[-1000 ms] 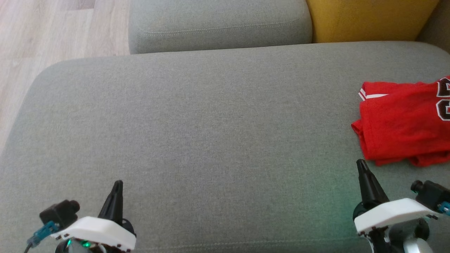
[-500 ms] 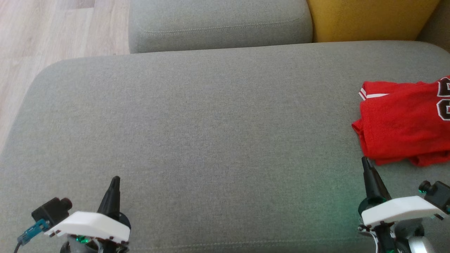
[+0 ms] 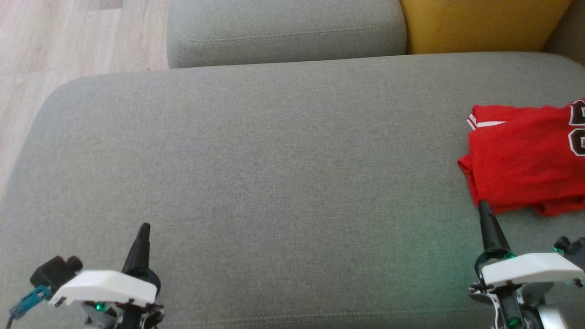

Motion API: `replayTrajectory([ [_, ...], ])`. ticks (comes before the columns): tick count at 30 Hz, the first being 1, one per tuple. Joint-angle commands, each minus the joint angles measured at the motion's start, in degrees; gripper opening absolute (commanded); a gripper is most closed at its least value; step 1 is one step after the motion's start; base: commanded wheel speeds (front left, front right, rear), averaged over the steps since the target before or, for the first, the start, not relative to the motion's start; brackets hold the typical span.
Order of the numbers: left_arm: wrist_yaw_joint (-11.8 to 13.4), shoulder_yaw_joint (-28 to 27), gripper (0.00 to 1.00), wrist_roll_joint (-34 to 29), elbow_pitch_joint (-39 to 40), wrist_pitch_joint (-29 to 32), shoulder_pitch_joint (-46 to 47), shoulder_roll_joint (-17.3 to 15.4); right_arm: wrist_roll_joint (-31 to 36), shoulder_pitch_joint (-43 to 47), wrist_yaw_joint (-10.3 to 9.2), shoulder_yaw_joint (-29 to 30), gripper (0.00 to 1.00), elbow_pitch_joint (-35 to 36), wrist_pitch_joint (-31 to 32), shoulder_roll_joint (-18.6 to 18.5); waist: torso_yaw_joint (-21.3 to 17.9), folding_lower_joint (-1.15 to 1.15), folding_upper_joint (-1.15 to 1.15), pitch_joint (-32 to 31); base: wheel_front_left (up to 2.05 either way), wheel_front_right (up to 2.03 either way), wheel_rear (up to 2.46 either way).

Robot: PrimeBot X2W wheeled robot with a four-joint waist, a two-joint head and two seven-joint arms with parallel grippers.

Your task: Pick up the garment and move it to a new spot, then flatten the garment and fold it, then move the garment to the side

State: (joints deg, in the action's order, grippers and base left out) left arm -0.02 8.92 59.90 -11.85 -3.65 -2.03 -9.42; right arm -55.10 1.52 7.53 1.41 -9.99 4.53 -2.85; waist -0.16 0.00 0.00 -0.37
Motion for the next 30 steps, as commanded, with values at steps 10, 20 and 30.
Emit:
replayTrajectory([
  [10,-1.6,-4.0,0.0,6.5,0.8,1.6,4.1,0.6,-7.6,-3.8,-0.03,0.3,0.0,0.6,-0.2,-1.2,0.0,0.0,0.0,0.1,0.0,0.0,0.0],
  [20,-2.8,-6.1,0.0,12.2,0.2,3.1,4.9,1.6,-14.2,-4.6,-0.03,0.9,0.0,-0.3,-0.1,-1.3,0.1,0.0,0.0,0.2,0.0,0.0,0.0],
  [30,-4.1,-8.2,0.0,17.9,-0.4,4.7,5.8,2.6,-20.7,-5.4,-0.03,1.6,0.0,-1.3,0.1,-1.3,0.1,0.0,0.0,0.3,0.0,0.0,0.0],
])
